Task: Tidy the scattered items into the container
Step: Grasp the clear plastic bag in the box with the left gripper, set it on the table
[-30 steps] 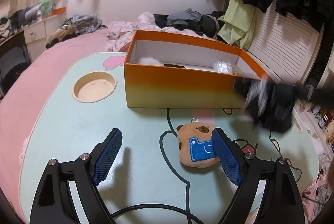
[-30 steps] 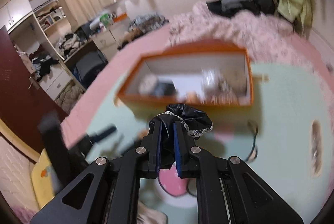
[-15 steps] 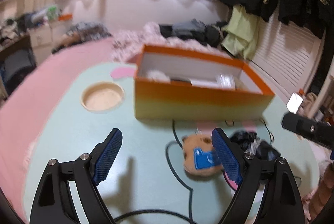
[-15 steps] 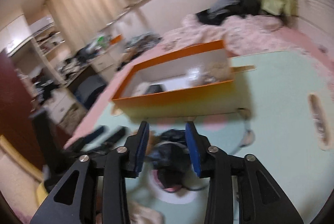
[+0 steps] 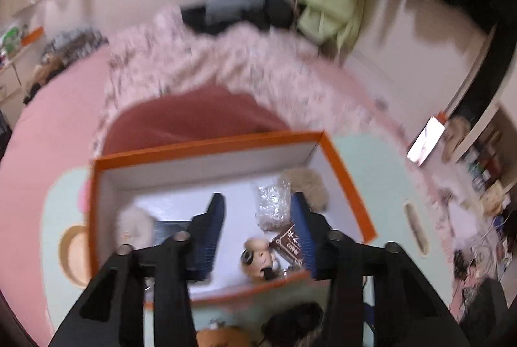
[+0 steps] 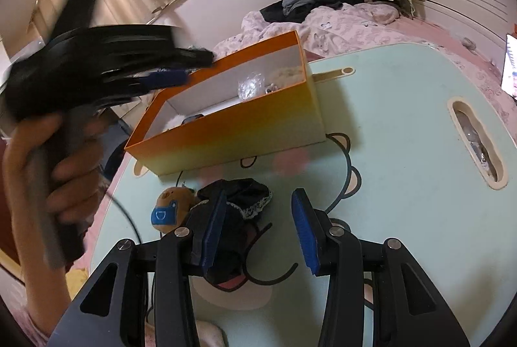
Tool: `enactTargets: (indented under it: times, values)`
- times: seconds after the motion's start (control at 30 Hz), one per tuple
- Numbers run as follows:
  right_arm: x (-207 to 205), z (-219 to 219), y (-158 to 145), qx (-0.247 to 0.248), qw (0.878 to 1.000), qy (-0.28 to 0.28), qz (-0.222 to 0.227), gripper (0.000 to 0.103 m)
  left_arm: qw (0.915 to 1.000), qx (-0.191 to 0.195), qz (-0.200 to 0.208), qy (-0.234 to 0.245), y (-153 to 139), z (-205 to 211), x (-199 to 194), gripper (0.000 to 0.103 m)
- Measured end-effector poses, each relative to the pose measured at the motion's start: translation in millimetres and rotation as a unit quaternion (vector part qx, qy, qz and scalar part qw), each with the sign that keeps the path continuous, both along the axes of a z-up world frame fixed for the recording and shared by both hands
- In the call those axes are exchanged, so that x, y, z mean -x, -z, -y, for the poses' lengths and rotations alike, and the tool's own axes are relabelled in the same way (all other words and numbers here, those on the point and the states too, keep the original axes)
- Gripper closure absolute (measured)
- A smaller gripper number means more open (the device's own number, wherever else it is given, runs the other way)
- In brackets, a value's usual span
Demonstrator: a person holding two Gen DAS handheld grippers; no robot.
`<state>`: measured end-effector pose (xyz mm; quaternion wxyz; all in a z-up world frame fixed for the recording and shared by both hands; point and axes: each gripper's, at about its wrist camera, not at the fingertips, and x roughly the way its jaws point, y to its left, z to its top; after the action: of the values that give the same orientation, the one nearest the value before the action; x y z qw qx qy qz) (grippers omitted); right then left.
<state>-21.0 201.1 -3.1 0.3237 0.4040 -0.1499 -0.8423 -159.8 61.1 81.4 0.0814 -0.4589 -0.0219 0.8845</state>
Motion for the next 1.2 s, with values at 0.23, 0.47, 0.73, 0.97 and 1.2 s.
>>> enactTargets:
  times: [0.23, 0.47, 0.73, 0.97, 1.2]
  values:
    - [-4, -4, 4, 0.002, 1.0, -0.002, 0.006, 0.06, 0.9987, -0.013, 0.05, -0.002, 32, -13, 26, 0.066]
    - [-6, -3, 8, 0.004, 1.0, -0.007, 0.019, 0.06, 0.9979, -0.015, 0.062, 0.005, 45, -16, 38, 0.072]
    - [-9, -2, 5, 0.002, 1.0, -0.009, 0.013, 0.06, 0.9988, -0.046, -0.015, 0.0, -6, 16, -3, 0.073]
    - [-12, 1, 5, -0.003, 1.0, -0.01, 0.015, 0.06, 0.996, -0.057, -0.068, 0.006, -29, 53, -82, 0.073]
    - [-13, 4, 3, -0.007, 1.0, -0.007, 0.013, 0.06, 0.9972, -0.056, -0.039, -0.03, 22, 83, -130, 0.073]
